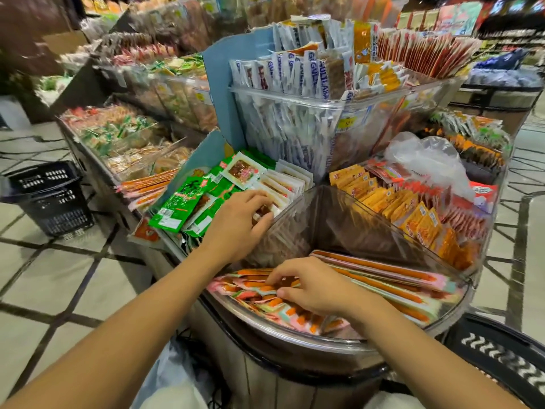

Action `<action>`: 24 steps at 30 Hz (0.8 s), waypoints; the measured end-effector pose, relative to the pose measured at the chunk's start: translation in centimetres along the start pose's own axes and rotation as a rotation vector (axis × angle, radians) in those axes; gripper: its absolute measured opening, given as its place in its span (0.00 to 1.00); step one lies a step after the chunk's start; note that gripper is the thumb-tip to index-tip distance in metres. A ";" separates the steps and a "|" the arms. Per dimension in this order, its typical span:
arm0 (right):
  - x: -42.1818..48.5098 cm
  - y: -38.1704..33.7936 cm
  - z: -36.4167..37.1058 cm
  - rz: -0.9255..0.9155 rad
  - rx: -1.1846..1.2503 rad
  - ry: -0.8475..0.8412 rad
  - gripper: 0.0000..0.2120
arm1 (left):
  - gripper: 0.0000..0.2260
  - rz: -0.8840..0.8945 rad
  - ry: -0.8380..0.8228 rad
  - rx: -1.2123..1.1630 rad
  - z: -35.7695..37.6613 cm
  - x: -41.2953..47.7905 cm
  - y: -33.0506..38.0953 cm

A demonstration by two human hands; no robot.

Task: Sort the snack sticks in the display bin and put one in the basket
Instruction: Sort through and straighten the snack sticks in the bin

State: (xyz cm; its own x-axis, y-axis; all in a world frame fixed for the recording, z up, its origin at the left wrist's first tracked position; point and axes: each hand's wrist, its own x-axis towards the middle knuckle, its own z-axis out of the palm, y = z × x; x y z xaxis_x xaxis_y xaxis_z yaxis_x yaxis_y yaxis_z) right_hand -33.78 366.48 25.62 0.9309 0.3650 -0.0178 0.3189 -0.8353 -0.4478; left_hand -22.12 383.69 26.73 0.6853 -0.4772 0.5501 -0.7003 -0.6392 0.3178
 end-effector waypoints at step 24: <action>-1.8 0.5 -0.4 0.003 0.337 -0.095 0.07 | 0.13 -0.006 0.029 0.014 0.2 -0.2 0.0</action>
State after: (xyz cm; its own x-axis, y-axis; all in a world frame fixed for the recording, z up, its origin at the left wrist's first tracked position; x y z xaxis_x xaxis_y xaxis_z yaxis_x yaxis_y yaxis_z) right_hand -35.26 365.22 25.74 0.9057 0.4130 -0.0955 0.2251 -0.6593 -0.7174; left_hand -22.20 383.67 26.52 0.6835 -0.4560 0.5700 -0.6930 -0.6506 0.3106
